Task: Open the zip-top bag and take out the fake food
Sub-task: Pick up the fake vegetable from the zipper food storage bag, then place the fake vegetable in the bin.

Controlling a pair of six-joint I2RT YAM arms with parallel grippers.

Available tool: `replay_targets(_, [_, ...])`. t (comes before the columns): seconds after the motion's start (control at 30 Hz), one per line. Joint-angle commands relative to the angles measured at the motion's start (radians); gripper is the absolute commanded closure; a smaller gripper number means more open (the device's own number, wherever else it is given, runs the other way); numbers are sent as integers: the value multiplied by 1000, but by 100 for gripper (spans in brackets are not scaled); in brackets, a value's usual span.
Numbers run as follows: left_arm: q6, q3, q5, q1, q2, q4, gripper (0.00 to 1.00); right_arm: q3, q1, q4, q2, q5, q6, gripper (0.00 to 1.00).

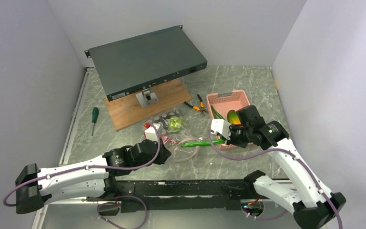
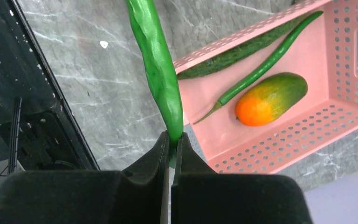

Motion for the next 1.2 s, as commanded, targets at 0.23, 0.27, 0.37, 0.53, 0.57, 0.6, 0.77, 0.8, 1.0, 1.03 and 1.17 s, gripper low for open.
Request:
replay_targets(0.23, [-103,-27,-144,-4,-75,-42,100,37,-205,-119,-191,-189,-27,100])
replay_targets(0.27, [-107,-27,-149,-4,-75,-48,100,42,-217,-126,-201,-195,-26,100])
replay_targets(0.37, [-118,-28,-162,-4,-73,-57,100,47,-246,-134,-219,-185,-24,100])
replay_targets(0.53, [-142,-34,-182,-4,-81,-81,100,30,-276,-125,-241,-162,-15,100])
replay_targets(0.57, [-150,-35,-190,-4,-88,-93,100,28,-280,-126,-244,-156,-15,100])
replay_targets(0.6, [-155,-40,-197,-4,-96,-103,100,25,-283,-118,-246,-142,-8,100])
replay_targets(0.77, [-145,-67,-198,-4,-155,-104,100,-27,-320,59,-251,25,125,100])
replay_targets(0.8, [-142,-71,-198,-4,-163,-104,100,-45,-331,104,-251,64,160,100])
replay_targets(1.0, [-116,-90,-180,-4,-191,-75,100,-139,-407,302,-217,182,295,100])
replay_targets(1.03, [-113,-91,-178,-4,-191,-69,100,-148,-421,322,-204,185,308,100])
replay_targets(1.17, [-99,-100,-167,-4,-196,-56,100,-163,-514,372,-130,160,358,100])
